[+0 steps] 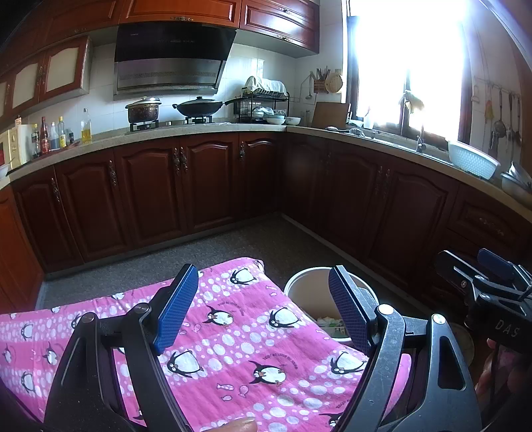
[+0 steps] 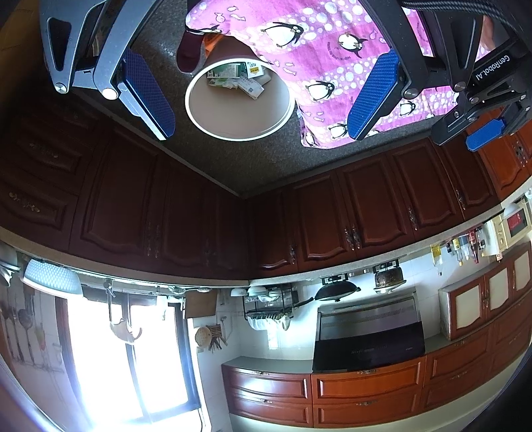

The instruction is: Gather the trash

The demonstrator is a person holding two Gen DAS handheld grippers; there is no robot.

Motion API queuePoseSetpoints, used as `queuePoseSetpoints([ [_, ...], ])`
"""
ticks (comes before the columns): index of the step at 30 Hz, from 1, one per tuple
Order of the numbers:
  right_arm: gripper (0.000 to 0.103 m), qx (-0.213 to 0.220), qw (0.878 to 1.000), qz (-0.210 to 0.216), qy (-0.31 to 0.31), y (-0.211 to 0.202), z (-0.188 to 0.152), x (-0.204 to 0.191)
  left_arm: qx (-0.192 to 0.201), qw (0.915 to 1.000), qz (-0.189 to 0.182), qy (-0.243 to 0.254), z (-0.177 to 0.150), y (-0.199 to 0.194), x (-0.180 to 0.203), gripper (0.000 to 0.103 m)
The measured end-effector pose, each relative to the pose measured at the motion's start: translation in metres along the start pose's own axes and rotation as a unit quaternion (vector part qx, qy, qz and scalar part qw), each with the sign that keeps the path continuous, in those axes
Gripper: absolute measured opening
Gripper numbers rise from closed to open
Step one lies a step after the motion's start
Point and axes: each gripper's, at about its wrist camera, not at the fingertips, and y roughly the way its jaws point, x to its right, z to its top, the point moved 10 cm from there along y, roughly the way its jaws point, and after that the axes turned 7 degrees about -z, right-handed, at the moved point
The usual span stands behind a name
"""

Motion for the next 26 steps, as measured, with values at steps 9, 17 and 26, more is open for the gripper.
queuePoseSetpoints([
  [9, 0.103, -0.004, 1.000, 0.000, 0.001, 0.001, -0.001, 0.000, 0.001, 1.0000, 0.003, 0.000, -0.001, 0.001, 0.000, 0.080],
  [17, 0.103, -0.007, 1.000, 0.001, 0.000, 0.002, -0.002, 0.000, -0.006, 1.0000, 0.002, 0.006, -0.005, 0.005, 0.004, 0.080],
  [26, 0.103, -0.014, 1.000, 0.000, -0.001, 0.007, -0.007, 0.000, -0.014, 0.9999, -0.003, 0.003, -0.011, 0.011, 0.002, 0.080],
])
